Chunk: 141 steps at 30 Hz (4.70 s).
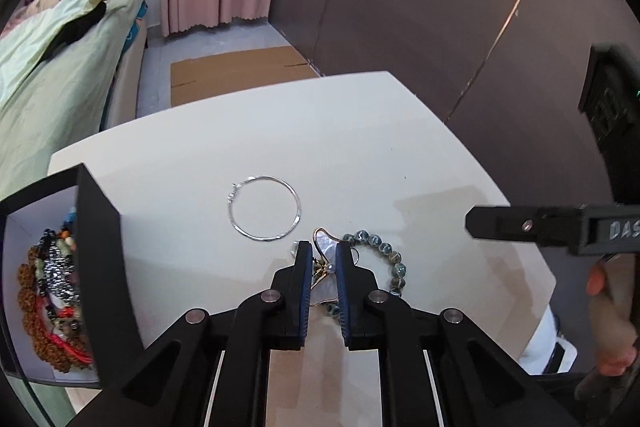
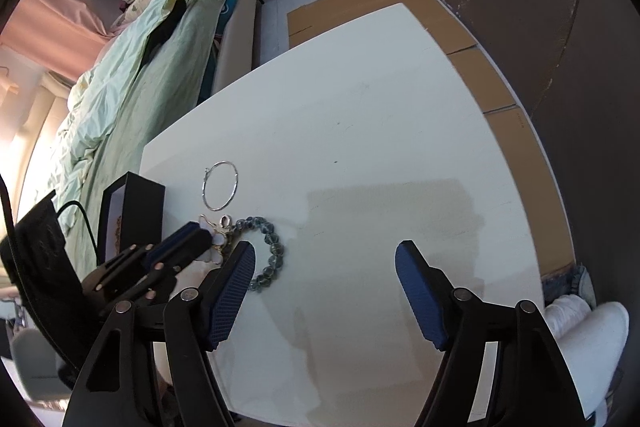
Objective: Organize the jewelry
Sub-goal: 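Grasp the white butterfly charm with the left gripper while the right grasps the grey-green bead bracelet, then drop the butterfly charm into the black box with the left gripper while the right releases the bracelet into it, then move the right gripper over the small silver ring, then grasp the small silver ring with the right gripper and lift it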
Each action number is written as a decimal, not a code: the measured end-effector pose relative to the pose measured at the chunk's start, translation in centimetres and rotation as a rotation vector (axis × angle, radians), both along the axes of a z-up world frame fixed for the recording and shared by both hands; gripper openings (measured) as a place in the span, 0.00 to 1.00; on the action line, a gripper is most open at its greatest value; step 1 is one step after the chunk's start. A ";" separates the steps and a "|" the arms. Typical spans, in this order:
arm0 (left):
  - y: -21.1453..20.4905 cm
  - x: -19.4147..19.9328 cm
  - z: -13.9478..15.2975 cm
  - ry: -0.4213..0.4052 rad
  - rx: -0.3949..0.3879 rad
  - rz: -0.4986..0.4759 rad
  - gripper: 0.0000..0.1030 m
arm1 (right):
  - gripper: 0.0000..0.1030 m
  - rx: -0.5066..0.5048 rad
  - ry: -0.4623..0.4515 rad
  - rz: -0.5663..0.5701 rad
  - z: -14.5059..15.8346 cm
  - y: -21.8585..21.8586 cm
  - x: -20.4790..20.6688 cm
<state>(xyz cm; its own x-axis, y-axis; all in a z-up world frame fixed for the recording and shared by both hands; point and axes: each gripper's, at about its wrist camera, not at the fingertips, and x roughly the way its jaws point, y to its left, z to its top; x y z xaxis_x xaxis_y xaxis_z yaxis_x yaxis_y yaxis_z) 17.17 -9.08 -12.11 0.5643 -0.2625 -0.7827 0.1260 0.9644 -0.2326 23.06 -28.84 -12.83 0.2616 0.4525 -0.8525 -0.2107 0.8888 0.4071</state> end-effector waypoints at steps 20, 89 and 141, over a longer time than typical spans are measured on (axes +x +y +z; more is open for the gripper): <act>8.7 -2.8 5.9 -0.090 -0.056 0.187 0.12 | 0.42 -0.178 -0.065 0.170 -1.4 7.0 -0.4; 20.0 -6.7 7.9 -0.081 -0.157 0.443 0.96 | 0.48 0.257 -0.275 0.109 8.4 11.5 -4.5; 14.2 -0.5 6.0 -0.055 0.088 0.250 0.72 | 0.19 -0.276 -0.223 0.430 -1.8 13.9 -1.1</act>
<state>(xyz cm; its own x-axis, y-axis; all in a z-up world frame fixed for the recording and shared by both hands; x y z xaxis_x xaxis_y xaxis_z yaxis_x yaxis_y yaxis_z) 16.69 5.10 -6.10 0.6454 -0.0419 -0.7627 -0.1083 0.9834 -0.1457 21.93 -14.92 -14.61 0.2903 0.3263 -0.8996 -0.6322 0.7711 0.0757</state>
